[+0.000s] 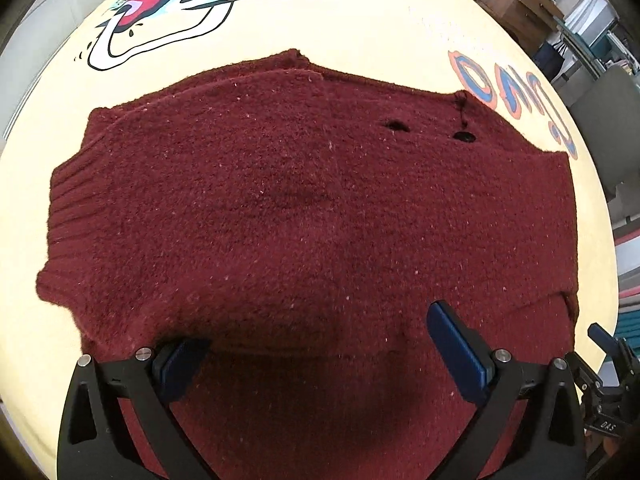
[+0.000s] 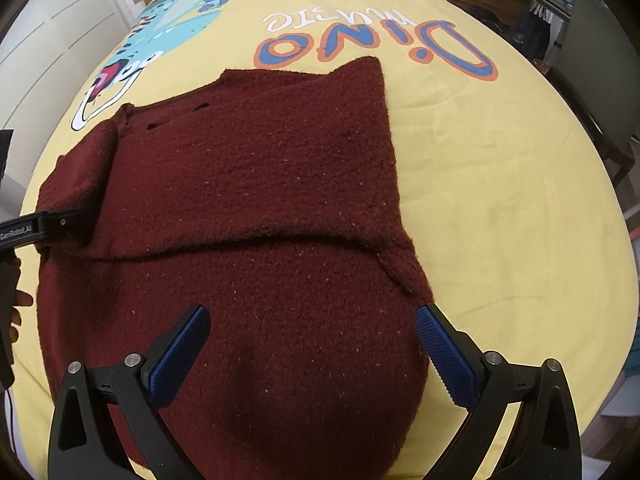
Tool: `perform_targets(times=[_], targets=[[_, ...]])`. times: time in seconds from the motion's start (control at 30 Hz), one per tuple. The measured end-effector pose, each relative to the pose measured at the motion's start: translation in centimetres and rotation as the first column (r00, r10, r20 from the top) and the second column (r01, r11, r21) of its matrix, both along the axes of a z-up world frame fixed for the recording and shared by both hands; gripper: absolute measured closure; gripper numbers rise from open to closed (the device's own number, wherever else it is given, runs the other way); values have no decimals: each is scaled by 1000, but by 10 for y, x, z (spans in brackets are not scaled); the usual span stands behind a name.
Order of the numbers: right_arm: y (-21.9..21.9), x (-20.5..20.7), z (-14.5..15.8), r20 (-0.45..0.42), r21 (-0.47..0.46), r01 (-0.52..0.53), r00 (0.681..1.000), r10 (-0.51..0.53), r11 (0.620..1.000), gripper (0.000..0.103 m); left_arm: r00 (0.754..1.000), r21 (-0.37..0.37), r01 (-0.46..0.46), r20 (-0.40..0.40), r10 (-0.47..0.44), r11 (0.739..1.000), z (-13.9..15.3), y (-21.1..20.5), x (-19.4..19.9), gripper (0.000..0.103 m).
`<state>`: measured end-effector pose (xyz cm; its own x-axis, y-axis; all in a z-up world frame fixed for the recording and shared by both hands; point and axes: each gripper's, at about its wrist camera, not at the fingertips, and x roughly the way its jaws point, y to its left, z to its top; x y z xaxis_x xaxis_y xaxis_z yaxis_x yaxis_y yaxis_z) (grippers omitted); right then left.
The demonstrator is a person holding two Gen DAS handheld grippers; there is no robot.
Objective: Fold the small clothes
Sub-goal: 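Fold the side edge inward over the body with the left tool and release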
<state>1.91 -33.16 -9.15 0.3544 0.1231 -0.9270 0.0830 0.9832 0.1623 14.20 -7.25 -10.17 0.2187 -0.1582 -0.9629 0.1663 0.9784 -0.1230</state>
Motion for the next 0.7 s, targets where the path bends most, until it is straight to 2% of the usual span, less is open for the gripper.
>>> perform_targets(times=[0.2,0.4,0.57,0.7], targets=[[-1,-3,2,-2,10,-6,1000,6,1000,1,999,23,46,9,-46,999,13,3,-11,1],[-4,-2,11,20,6,0,1000,0,1000,1,998,40,70,-8,-70,997,14,26,-28,1],[2,-1,10,16,11,-18,1000,18,1000,1,997,60,76,-18,-75,995,17,62,-45,1],[11,2,8,8,5,-36,999,36,999,1,999,81,42,-10,-41,996,16,101,-56,1]])
